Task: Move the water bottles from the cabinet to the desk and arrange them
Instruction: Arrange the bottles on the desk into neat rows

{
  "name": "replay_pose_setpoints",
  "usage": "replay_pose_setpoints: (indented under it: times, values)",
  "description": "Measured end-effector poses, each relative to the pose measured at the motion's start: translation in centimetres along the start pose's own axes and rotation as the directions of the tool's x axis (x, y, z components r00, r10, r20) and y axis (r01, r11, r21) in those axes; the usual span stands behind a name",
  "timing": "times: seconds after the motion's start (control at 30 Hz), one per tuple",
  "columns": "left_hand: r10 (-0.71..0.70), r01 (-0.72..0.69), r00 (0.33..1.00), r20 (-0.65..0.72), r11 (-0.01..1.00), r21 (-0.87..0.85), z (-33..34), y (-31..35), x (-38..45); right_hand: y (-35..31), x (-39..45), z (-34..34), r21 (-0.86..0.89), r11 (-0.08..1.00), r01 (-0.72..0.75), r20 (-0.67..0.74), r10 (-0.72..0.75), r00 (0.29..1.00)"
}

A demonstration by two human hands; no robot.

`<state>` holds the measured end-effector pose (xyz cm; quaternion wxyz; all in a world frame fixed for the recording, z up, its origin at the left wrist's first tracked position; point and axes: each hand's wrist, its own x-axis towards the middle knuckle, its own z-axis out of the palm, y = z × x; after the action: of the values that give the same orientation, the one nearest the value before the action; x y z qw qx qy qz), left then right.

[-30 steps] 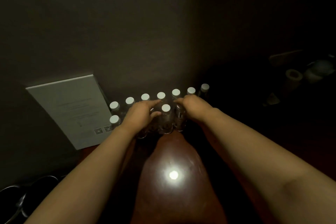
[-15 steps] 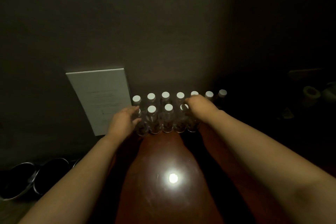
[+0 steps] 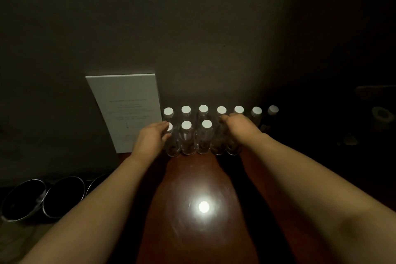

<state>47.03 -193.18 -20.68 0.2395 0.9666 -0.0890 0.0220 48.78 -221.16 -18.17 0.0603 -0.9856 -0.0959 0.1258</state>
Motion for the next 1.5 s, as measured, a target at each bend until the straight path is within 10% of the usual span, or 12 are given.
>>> replay_pose_setpoints:
  times: [0.93, 1.2, 1.5]
  values:
    - [0.025, -0.044, 0.991, 0.133, 0.989, 0.144, 0.2, -1.2, 3.0, -1.7, 1.0, -0.3, -0.091, 0.995, 0.037, -0.202, -0.054, 0.978]
    - [0.205, -0.208, 0.972, 0.116, 0.978, 0.014, -0.3, 2.0, 3.7, -4.5, 2.3, -0.4, -0.041, 0.989, 0.141, -0.039, -0.143, 0.989]
    - [0.104, -0.111, 0.972, 0.210, 0.994, 0.021, 0.9, 3.2, 4.5, -4.4, 2.6, -0.2, 0.038, 0.995, 0.095, 0.005, -0.095, 0.995]
